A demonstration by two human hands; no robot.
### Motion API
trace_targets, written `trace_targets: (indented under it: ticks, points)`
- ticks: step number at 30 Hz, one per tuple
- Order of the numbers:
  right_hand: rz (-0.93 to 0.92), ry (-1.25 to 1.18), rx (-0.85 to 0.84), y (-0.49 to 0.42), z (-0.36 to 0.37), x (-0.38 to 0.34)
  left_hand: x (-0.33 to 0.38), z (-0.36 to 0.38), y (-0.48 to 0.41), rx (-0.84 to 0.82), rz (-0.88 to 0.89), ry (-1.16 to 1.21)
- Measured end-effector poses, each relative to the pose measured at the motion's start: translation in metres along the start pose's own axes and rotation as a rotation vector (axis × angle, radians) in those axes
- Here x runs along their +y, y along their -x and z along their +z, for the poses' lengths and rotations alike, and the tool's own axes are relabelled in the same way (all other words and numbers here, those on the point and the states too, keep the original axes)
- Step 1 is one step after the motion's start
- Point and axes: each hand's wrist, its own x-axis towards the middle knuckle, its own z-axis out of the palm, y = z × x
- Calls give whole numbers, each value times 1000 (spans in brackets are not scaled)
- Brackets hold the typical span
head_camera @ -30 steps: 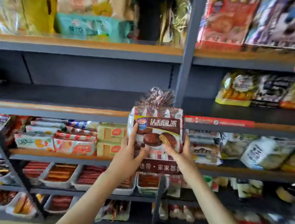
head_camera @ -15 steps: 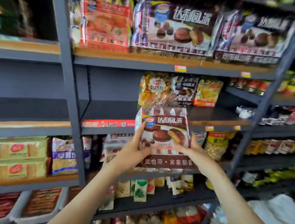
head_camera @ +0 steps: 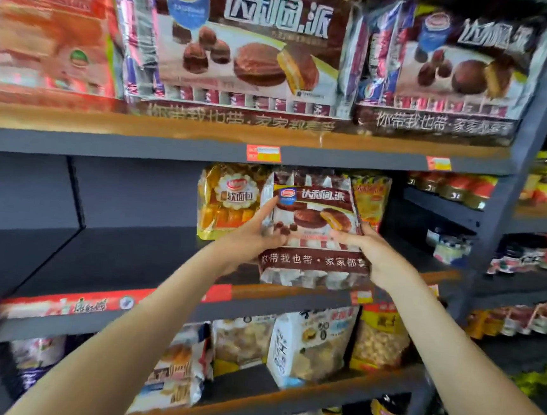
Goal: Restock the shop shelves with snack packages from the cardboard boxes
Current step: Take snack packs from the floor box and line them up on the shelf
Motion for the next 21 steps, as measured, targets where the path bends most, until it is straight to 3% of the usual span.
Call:
trace_targets:
  ticks: [7, 11, 14, 17, 21]
  points:
    - [7, 299, -105, -106, -47, -2, -24, -15, -98, 39, 17, -55]
    - [-17, 425, -121, -157, -60, 17, -43, -9, -130, 78, 52, -243]
    - [-82, 557, -105, -189, -71, 28, -61, -1, -154, 133, 88, -441]
    - [-200, 574, -116, -207, -76, 38, -70, 3, -169, 149, -3, -792]
    - [-184, 696, -155, -221, -82, 44, -73, 8, -177, 242, -49, -1166]
